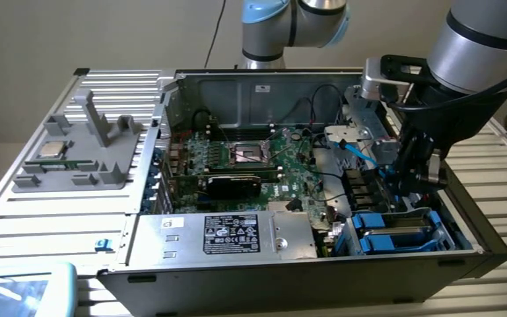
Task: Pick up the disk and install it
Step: 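Insert the first disk wire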
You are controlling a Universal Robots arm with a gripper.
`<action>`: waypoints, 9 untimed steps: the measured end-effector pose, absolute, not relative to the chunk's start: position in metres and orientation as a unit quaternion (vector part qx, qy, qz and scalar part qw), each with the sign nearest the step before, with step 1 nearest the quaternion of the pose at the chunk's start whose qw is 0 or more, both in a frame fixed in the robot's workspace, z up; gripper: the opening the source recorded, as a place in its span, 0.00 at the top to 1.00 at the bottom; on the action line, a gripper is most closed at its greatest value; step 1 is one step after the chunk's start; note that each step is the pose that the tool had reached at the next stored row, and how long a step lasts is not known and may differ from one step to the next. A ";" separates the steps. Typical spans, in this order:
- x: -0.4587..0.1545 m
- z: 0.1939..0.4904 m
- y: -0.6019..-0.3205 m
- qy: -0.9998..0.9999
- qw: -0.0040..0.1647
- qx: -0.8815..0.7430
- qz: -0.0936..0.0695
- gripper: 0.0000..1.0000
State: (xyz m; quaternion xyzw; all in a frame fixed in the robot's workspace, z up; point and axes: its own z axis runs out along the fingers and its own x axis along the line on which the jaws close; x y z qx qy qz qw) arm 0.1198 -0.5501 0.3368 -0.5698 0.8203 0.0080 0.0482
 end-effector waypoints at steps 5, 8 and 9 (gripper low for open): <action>0.120 0.337 -0.550 0.820 0.048 -0.570 0.008 0.64; 0.119 0.337 -0.550 0.820 0.048 -0.570 0.008 0.64; 0.119 0.337 -0.550 0.820 0.048 -0.570 0.008 0.64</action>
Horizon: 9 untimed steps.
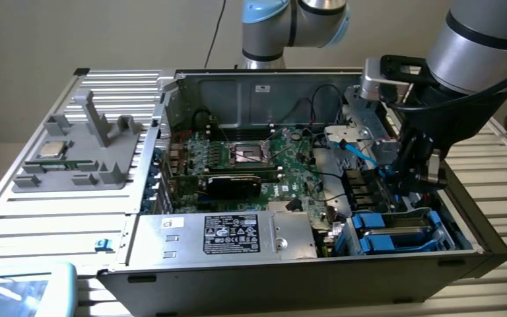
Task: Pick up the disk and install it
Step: 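Insert the first disk wire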
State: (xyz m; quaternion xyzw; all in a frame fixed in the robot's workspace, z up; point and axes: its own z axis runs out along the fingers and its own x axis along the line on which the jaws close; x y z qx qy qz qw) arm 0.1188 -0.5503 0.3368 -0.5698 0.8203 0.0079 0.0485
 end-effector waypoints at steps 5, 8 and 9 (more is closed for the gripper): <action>0.110 0.339 -0.548 0.820 0.050 -0.570 0.006 0.64; 0.109 0.344 -0.546 0.820 0.054 -0.570 0.002 0.64; 0.108 0.345 -0.546 0.820 0.055 -0.570 0.001 0.64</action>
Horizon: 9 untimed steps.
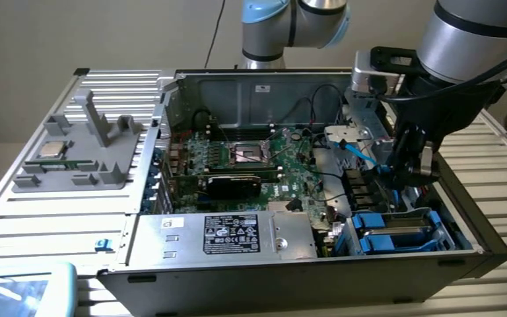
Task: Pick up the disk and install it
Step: 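Insert the first disk wire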
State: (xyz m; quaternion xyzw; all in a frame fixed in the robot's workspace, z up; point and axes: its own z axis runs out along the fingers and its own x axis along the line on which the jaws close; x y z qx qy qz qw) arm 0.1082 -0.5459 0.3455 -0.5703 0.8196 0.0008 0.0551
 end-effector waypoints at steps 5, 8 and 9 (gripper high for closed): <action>0.106 0.348 -0.546 0.819 0.059 -0.571 -0.013 0.64; 0.104 0.349 -0.546 0.819 0.053 -0.571 -0.022 0.64; 0.104 0.349 -0.546 0.819 0.051 -0.572 -0.026 0.64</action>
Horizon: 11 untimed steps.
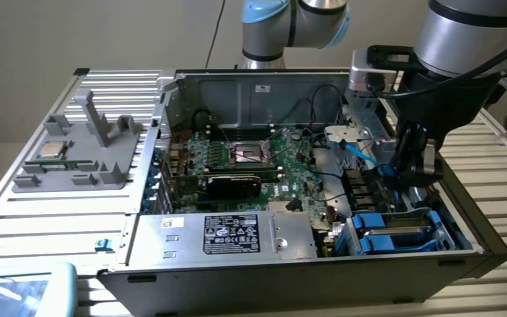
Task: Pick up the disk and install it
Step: 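Insert the first disk wire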
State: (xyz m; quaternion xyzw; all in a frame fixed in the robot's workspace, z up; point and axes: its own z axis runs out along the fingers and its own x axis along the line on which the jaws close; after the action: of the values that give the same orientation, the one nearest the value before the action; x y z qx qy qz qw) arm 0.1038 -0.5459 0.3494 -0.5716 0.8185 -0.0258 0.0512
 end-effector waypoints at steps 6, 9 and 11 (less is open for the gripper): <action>0.102 0.349 -0.546 0.818 0.049 -0.572 -0.038 0.64; 0.102 0.348 -0.546 0.818 0.047 -0.572 -0.041 0.64; 0.102 0.346 -0.546 0.818 0.046 -0.572 -0.042 0.64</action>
State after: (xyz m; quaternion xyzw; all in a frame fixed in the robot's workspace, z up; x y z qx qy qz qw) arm 0.1016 -0.5460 0.3464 -0.5721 0.8178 -0.0424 0.0464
